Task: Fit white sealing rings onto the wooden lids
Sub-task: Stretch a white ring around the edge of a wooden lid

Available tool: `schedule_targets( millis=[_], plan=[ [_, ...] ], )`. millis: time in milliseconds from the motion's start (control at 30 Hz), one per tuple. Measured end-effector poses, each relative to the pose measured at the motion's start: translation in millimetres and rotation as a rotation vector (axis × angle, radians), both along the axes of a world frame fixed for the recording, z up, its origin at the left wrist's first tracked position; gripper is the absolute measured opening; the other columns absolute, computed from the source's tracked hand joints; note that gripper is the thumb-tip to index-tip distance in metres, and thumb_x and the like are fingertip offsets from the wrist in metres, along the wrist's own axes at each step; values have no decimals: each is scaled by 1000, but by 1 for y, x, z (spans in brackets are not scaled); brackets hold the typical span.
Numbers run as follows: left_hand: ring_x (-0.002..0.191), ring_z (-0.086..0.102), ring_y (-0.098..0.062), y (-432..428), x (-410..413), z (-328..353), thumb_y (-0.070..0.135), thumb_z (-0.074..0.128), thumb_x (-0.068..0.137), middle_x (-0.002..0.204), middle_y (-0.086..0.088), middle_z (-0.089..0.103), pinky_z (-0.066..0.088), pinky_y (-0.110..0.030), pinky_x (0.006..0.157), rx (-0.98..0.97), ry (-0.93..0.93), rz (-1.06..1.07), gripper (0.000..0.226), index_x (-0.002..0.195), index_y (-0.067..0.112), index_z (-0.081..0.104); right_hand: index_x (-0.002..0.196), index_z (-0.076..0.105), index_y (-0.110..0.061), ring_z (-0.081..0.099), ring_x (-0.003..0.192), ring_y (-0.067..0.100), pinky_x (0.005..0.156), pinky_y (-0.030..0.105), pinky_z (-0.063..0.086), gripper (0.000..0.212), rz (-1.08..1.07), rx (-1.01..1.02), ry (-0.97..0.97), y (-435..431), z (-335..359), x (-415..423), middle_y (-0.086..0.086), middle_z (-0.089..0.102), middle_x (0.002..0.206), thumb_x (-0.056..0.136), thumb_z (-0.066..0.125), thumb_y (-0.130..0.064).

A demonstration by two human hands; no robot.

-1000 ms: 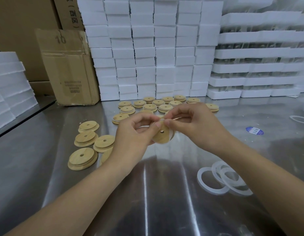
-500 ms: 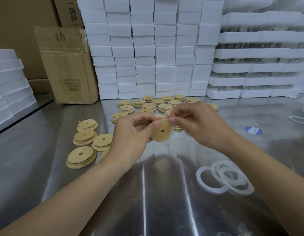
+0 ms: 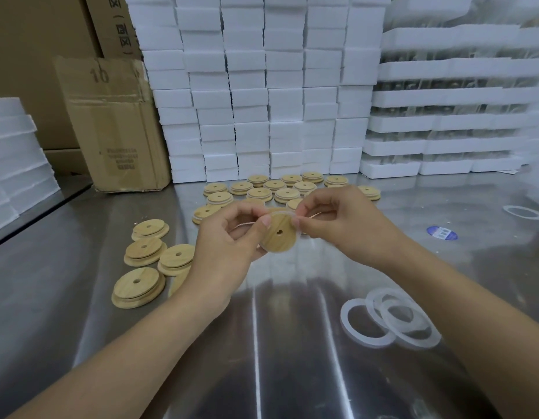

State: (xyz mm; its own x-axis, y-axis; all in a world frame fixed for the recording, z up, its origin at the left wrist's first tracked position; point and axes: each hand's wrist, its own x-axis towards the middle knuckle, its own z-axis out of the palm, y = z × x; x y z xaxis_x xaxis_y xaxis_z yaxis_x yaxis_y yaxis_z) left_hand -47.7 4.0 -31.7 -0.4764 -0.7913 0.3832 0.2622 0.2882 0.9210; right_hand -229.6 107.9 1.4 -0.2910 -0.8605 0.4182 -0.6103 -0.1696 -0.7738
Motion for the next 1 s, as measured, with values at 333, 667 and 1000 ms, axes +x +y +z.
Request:
schedule_targets(
  millis=[333, 667, 1000],
  plan=[
    [90, 80, -15, -11, -1, -12, 19, 85, 90, 94, 6, 82, 65, -44, 86, -144, -172, 36, 13, 91, 32, 81, 83, 76, -25, 76, 77, 2, 71, 15, 55, 12, -61, -21, 203, -7, -14, 14, -13, 77, 82, 89, 83, -33],
    [83, 79, -11, -7, 1, -5, 18, 87, 87, 83, 7, 81, 66, -45, 84, -221, -263, 62, 9, 86, 26, 82, 93, 74, -27, 74, 89, 1, 84, 38, 61, 7, -59, -23, 405, -5, -16, 16, -17, 75, 90, 95, 71, -33],
    [82, 81, -16, -18, 4, -2, 15, 89, 86, 84, 5, 82, 67, -47, 82, -220, -312, 2, 19, 83, 33, 84, 89, 76, -28, 72, 94, -6, 86, 34, 57, 7, -72, 36, 438, -4, -8, 5, -19, 77, 93, 96, 74, -29]
  ],
)
